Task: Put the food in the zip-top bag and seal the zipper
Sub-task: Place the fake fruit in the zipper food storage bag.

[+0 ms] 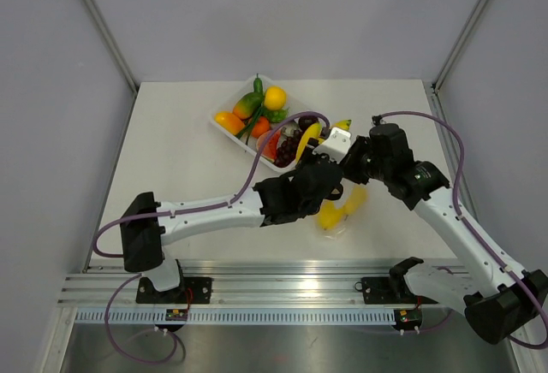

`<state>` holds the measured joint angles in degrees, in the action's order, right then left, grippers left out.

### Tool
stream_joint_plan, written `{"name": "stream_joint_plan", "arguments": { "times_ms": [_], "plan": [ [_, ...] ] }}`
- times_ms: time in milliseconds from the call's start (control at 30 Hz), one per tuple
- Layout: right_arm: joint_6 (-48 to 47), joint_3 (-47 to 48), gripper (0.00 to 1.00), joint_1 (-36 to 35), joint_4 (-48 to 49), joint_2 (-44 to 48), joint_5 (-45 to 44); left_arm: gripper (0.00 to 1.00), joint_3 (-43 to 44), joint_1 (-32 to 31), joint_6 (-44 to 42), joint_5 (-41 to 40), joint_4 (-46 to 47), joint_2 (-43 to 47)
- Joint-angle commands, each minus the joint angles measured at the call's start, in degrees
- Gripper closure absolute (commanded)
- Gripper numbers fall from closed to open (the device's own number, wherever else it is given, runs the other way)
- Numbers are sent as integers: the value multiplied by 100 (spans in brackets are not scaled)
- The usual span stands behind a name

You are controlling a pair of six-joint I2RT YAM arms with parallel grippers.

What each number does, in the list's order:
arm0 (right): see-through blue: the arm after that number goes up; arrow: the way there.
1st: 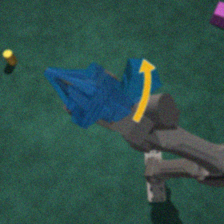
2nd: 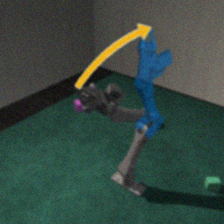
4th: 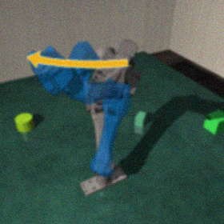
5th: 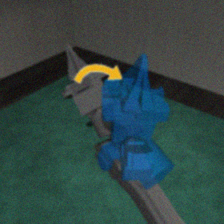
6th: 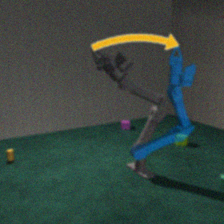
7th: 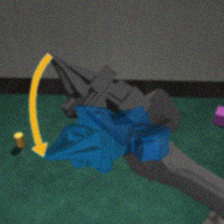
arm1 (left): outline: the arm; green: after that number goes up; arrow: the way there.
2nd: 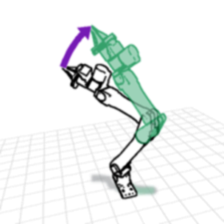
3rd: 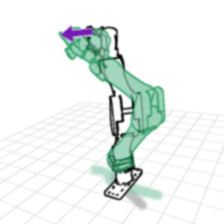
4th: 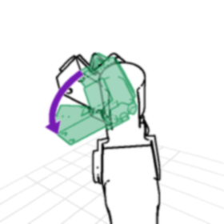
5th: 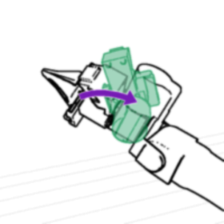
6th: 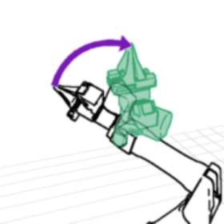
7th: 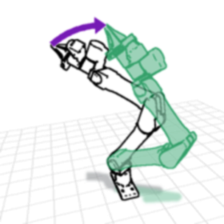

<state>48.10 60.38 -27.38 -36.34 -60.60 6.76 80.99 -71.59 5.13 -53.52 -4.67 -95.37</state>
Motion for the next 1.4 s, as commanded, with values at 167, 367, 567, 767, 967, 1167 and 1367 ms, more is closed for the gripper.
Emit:
{"name": "stream_joint_plan", "arguments": {
  "times_ms": [167,367,567,767,967,1167,1367],
  "plan": [
    [191,-9,100,-31,619,567,-351,100,-391,-13,691,992,-148,555],
    [218,-166,100,-40,619,777,-457,100,-558,224,823,1571,-350,704],
    [253,-325,100,-31,716,804,-395,100,-532,488,780,2336,-544,696],
    [148,-272,100,-40,707,900,-378,76,-136,655,788,2714,-1141,432],
    [-107,-377,100,-31,777,1032,-325,41,30,778,665,3172,-1317,546],
    [-283,-413,100,-31,865,1112,-246,14,549,805,420,3435,-1879,616],
    [-459,-343,100,-31,830,1155,-185,10,857,962,462,3620,-2152,1037]
  ]
}}
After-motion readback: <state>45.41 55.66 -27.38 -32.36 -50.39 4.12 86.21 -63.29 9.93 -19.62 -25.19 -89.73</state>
